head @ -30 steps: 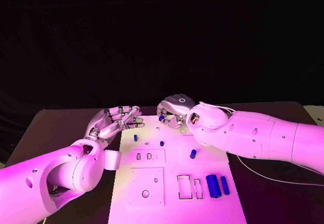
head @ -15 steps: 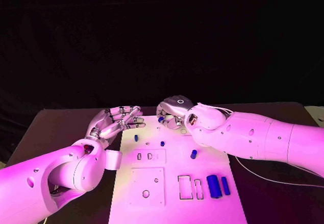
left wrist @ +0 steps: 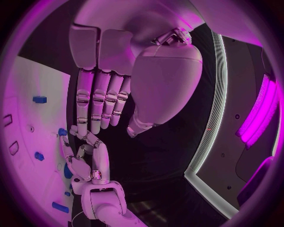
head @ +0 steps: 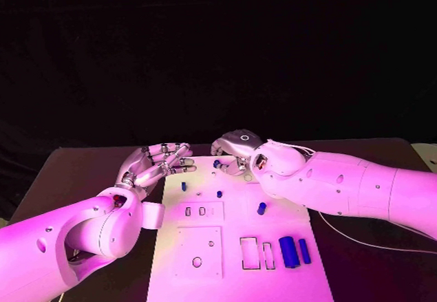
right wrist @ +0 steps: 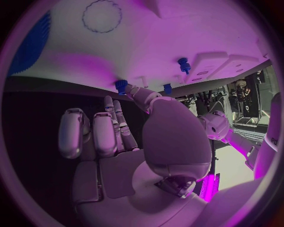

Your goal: Assemble the parts on the task board

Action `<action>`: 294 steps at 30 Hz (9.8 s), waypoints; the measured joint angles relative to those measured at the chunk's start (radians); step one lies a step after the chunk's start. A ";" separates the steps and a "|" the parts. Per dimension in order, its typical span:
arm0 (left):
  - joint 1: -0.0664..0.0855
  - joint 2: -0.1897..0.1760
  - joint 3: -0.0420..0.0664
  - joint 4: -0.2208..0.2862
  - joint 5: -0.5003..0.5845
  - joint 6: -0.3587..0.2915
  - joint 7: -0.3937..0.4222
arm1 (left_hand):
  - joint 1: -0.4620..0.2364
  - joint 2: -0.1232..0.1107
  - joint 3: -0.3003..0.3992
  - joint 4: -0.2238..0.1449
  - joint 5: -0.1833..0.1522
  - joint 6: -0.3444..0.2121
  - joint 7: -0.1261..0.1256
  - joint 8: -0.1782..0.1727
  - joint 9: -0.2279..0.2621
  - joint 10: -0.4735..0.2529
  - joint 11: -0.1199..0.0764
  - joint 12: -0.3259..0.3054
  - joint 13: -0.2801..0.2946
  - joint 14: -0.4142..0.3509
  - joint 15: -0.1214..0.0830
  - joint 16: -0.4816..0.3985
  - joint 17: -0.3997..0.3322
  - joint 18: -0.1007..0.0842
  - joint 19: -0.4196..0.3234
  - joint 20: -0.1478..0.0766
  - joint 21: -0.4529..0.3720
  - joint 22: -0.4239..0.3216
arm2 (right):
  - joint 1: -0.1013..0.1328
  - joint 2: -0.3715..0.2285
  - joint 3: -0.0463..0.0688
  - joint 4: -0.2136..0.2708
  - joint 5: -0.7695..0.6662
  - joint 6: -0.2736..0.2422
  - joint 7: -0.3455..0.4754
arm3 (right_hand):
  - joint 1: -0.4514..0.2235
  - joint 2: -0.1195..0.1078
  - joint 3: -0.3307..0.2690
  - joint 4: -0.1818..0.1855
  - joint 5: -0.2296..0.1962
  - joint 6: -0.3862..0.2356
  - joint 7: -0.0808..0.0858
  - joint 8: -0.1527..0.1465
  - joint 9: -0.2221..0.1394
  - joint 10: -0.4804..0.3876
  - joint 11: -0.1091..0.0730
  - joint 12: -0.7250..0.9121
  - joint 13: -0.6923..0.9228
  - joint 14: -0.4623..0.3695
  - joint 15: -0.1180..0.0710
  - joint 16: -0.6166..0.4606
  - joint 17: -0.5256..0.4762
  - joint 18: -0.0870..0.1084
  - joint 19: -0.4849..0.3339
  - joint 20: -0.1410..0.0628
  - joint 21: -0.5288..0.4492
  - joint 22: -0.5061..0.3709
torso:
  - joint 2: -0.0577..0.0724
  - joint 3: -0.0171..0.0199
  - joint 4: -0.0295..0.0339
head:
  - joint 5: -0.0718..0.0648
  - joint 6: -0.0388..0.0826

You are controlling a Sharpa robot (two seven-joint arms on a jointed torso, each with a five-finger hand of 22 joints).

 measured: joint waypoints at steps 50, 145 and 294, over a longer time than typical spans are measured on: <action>0.001 -0.017 0.000 0.000 0.000 0.012 -0.004 | 0.000 0.000 0.003 -0.003 0.000 0.000 0.000 0.000 -0.001 0.000 0.000 -0.005 0.000 0.000 0.000 0.000 0.004 0.000 0.000 0.000 0.000 -0.003 | 0.020 -0.331 0.014 0.197 0.234 0.178 -0.031 | 0.034 0.020 -0.290 0.163 0.061 -0.089 -0.029 0.088 0.109 0.431 -0.059 1.412 1.198 0.004 -0.039 0.202 0.262 -0.048 0.115 -0.043 0.187 0.068 | -0.003 0.0000 -0.0072 | -0.015 0.003; 0.001 -0.008 0.000 -0.009 0.001 0.013 -0.007 | 0.000 0.000 0.012 -0.007 0.000 0.000 0.000 -0.004 -0.002 0.000 0.000 -0.013 0.000 0.000 0.000 -0.005 0.008 0.000 0.004 0.004 -0.004 -0.007 | -0.019 -0.067 0.001 0.187 0.016 0.022 -0.128 | 0.039 0.028 -0.143 0.152 0.041 0.040 -0.036 0.066 0.092 0.430 -0.081 1.476 1.197 0.005 -0.056 0.217 0.262 -0.063 0.115 -0.050 0.207 0.068 | -0.004 0.0005 -0.0079 | 0.012 -0.006; 0.001 -0.015 0.000 -0.039 0.001 0.037 -0.020 | 0.000 0.000 0.017 -0.011 0.000 0.000 0.000 -0.004 -0.002 0.000 0.000 -0.021 0.000 0.000 0.000 -0.009 0.013 0.000 0.004 0.004 -0.008 -0.010 | -0.043 -0.471 0.011 0.376 0.483 -0.056 0.159 | 0.080 0.089 -0.143 0.141 0.026 0.146 -0.063 -0.007 0.098 0.432 -0.097 1.449 1.198 0.004 -0.072 0.221 0.261 -0.063 0.115 -0.065 0.207 0.068 | -0.016 0.0068 -0.0352 | -0.001 -0.022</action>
